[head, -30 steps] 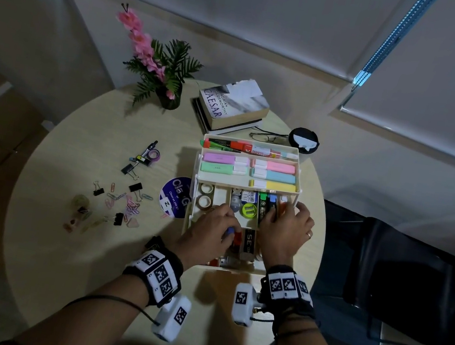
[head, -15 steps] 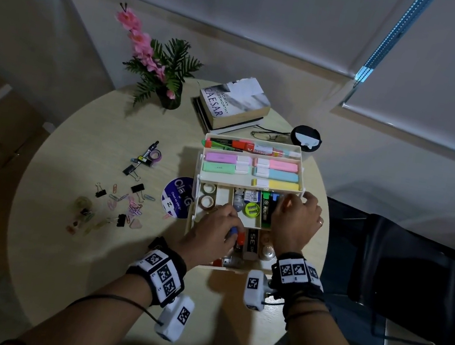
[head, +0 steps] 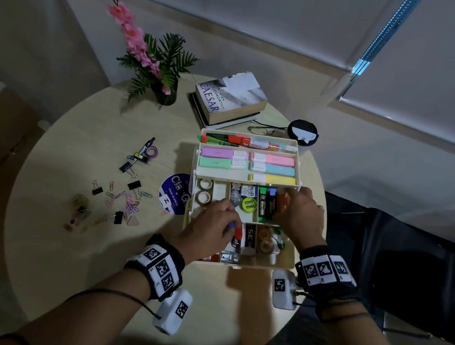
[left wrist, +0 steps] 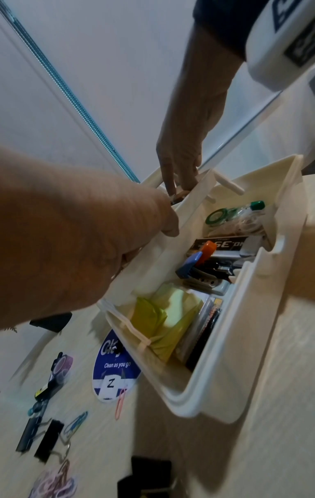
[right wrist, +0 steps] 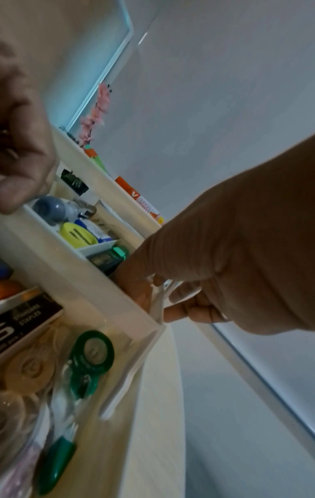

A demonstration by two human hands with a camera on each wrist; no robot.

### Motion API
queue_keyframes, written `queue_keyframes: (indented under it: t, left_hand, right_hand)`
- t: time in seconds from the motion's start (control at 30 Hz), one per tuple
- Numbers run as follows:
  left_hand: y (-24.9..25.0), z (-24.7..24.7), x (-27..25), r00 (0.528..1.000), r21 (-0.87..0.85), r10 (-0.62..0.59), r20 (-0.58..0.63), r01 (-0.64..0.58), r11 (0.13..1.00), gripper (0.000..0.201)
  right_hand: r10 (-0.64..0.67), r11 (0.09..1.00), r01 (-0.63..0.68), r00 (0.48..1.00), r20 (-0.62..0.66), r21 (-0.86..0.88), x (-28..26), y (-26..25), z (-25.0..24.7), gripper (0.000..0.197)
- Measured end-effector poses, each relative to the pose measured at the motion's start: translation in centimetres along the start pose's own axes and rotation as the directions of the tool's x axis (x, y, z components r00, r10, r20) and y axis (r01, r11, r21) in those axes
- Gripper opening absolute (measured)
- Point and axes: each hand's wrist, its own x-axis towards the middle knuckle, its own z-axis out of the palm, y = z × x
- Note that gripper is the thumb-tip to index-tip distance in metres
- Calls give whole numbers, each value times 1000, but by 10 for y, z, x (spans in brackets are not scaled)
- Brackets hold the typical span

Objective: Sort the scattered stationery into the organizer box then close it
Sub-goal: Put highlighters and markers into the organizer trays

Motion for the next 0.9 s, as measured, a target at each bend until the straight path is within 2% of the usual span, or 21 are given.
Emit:
queue_keyframes:
  t: [0.07,0.17,0.4,0.5,0.57,0.73,0.9]
  left_hand:
    - [0,1,1,1000,9,-5,3,5,1000,12]
    - [3,1,3,1000,35,-20,2,20,999,10]
    - [22,6,16,999,98,-24,-30,26,995,15]
    - [44,14,27,1000,110,-16,13,14,994,26]
    - [59,20,38,998,118,-40,41,35,992,30]
    - [80,35,65,986,116,-159,43,153,981,23]
    - [96,40,93,935,86,-352,36,348,934,35]
  right_hand:
    - [-15,999,14,999,45,31,0,7,-2,74]
    - [-37,995,31,997,67,91,2,11,-5,77]
    - [-70,959,101,990,-122,263,-18,12,9,59]
    - [-33,938,88,986,-166,335,-25,16,15,54]
    - [-37,922,106,982,-187,373,-26,20,17,44]
    - [-53,902,122,983,-174,415,-26,28,18,30]
    - [-62,830,143,984,-166,539,-28,39,15,21]
